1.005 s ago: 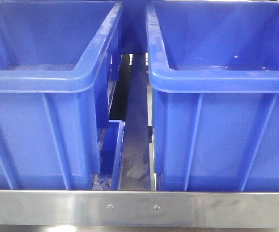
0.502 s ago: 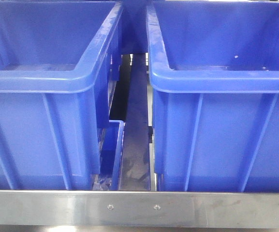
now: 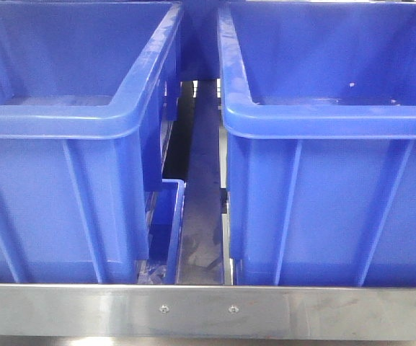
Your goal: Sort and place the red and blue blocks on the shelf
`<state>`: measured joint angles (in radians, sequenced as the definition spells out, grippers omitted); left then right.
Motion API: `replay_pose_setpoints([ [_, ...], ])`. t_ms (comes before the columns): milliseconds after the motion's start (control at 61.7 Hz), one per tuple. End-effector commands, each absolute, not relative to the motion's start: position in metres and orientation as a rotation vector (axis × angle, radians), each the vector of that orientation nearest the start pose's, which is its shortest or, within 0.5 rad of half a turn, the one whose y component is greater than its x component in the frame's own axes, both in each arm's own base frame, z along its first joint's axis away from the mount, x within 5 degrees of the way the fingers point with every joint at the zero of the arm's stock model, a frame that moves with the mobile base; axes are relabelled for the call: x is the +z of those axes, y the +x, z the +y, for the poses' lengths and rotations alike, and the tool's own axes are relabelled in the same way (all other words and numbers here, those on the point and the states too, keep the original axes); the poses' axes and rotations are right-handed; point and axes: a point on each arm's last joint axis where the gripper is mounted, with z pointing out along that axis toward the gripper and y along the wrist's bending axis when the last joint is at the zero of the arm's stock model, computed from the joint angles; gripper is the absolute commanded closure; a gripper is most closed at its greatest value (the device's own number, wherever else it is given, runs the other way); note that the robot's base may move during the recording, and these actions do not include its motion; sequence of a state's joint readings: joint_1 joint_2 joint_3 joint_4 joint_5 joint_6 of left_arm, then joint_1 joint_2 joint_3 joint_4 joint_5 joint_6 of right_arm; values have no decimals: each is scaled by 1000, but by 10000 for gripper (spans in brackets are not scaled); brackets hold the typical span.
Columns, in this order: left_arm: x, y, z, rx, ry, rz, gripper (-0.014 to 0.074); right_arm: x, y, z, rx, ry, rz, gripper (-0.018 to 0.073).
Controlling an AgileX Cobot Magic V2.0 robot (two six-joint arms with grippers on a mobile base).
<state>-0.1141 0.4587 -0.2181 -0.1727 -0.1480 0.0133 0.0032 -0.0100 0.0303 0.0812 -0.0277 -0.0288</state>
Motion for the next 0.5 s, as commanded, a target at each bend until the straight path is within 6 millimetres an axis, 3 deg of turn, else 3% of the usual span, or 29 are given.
replay_pose_setpoints([
  [0, 284, 106, -8, -196, -72, 1463, 475, 224, 52, -1, 30, 34, 1334, 512],
  [486, 284, 106, -8, -196, -72, 1463, 475, 224, 52, -1, 30, 34, 1334, 512],
])
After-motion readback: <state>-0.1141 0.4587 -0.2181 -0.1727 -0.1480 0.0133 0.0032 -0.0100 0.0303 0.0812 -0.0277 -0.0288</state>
